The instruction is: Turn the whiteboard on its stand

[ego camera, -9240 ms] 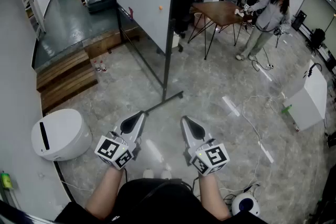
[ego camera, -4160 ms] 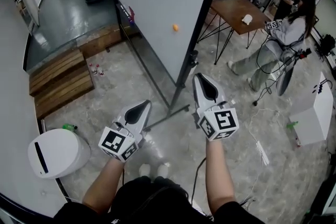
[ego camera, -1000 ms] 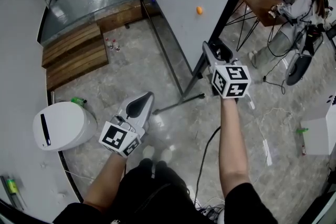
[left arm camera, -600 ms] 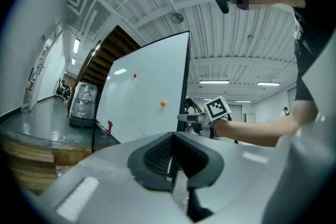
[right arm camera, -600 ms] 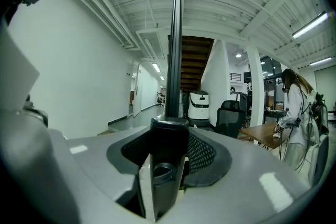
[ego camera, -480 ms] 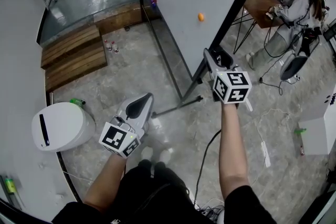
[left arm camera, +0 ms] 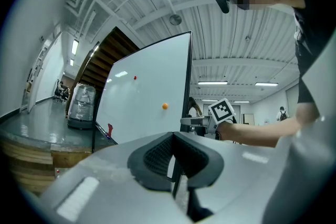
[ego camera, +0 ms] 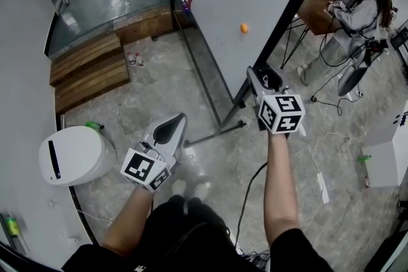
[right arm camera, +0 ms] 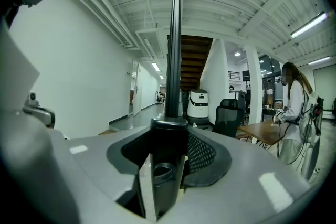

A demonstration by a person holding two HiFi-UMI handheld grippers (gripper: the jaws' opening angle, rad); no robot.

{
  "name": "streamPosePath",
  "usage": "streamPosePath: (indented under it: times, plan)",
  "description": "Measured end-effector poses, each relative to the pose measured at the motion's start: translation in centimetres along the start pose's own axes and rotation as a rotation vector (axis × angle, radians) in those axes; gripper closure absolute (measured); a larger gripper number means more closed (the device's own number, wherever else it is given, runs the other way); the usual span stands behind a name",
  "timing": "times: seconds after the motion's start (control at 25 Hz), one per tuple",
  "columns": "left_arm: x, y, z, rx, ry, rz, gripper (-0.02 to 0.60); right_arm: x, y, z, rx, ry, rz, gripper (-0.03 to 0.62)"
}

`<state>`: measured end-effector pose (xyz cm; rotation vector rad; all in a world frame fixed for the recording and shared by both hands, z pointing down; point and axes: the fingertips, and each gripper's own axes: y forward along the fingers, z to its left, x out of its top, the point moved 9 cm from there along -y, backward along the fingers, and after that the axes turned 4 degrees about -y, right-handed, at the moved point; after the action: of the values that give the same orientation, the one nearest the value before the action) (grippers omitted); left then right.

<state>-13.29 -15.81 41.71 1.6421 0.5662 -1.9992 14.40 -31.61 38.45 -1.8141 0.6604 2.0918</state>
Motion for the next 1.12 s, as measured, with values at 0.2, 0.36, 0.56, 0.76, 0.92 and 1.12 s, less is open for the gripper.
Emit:
streamPosePath:
  times: [0.2, 0.36, 0.56, 0.76, 0.92, 1.12]
  plan:
    - [0.1, -0.2, -0.5, -0.01, -0.002, -0.003, 0.578, -0.5, -1.8, 0.9, -0.001, 0.003, 0.001, 0.398]
    - [0.3, -0.4, -0.7, -0.03, 0.001, -0.007, 0.578, -0.6, -3.6, 1.9, -0.004, 0.005, 0.0, 0.396]
    - [0.7, -0.4, -1.5, -0.047, 0.002, -0.009, 0.578, -0.8, -5.9, 2.8, -0.007, 0.008, 0.004, 0.396]
    - [0.9, -1.0, -2.0, -0.073, 0.006, -0.013, 0.578, -1.0, -8.1, 4.1, -0.009, 0.01, 0.004, 0.396]
    - [1.2, -1.6, -2.4, -0.09, 0.004, -0.018, 0.578, -1.0, -9.1, 4.8, -0.022, 0.017, 0.006, 0.396]
    - [1.5, -2.6, -2.6, -0.101, 0.009, -0.024, 0.578, -1.5, -9.3, 5.1, -0.044, 0.016, -0.015, 0.395]
